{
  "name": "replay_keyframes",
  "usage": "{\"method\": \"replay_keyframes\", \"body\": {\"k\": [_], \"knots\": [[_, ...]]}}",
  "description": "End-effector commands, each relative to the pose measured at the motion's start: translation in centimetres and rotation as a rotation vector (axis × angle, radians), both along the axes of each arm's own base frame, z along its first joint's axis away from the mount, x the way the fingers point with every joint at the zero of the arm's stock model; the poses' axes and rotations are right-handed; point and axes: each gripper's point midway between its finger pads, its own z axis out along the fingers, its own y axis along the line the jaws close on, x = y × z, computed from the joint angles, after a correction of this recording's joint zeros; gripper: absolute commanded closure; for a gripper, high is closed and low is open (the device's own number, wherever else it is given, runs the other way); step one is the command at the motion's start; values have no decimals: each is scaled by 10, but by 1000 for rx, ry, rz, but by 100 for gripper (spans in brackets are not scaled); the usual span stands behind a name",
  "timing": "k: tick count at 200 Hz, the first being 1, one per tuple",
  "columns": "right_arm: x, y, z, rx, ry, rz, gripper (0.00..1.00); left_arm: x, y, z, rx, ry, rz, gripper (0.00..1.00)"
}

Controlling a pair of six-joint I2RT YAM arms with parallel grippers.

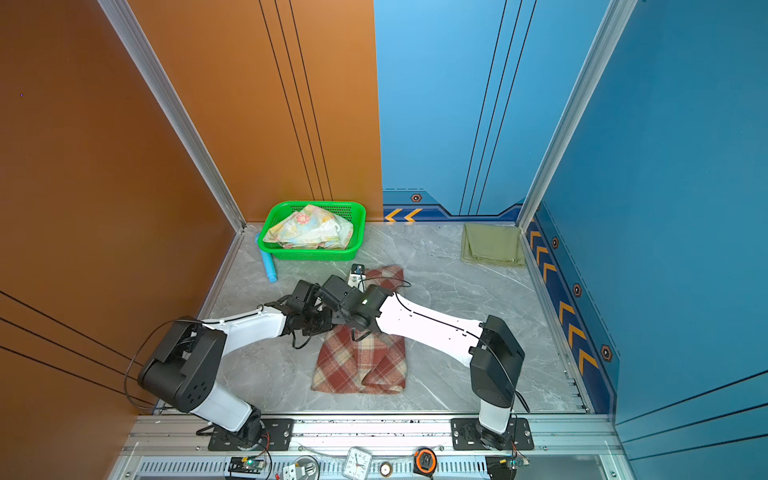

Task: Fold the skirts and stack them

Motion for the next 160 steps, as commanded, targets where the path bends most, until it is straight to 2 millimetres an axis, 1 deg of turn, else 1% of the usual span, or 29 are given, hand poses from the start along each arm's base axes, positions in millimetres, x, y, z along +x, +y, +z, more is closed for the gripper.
{"method": "replay_keyframes", "body": {"k": [1, 11, 22, 44, 64, 91, 96, 99, 103, 116, 119, 130, 143, 160], "knots": [[15, -14, 21, 44, -22, -42, 34, -33, 12, -24, 46, 120, -3, 82], [17, -26, 23, 48, -32, -67, 26, -33, 12, -24, 44, 119, -3, 82], [21, -40, 26, 47, -44, -90, 22, -33, 12, -23, 44, 118, -3, 82], [28, -72, 24, 36, -47, -152, 22, -34, 11, -23, 39, 118, -7, 82], [37, -103, 13, 27, -22, -206, 22, -35, 7, -22, 32, 120, -13, 82], [48, -143, -3, 7, 17, -268, 22, -41, -9, -19, 30, 117, -38, 82], [48, -146, -4, 8, 21, -267, 22, -42, -12, -19, 32, 118, -44, 81], [54, -158, -3, 12, 23, -298, 22, -43, -15, -19, 32, 118, -48, 81], [55, -166, -3, 12, 24, -311, 22, -44, -19, -19, 34, 119, -53, 81], [61, -190, 4, 26, 14, -343, 22, -46, -35, -17, 36, 115, -77, 76], [62, -195, 5, 28, 13, -348, 22, -41, -43, -15, 21, 90, -83, 74], [65, -212, 11, 34, 5, -351, 21, -40, -65, -12, -9, 78, -106, 69], [65, -231, 11, 25, 25, -355, 21, -37, -98, -8, -47, 68, -150, 55], [62, -251, 7, -5, 60, -351, 21, -37, -149, 5, -102, 51, -251, 38]]}}
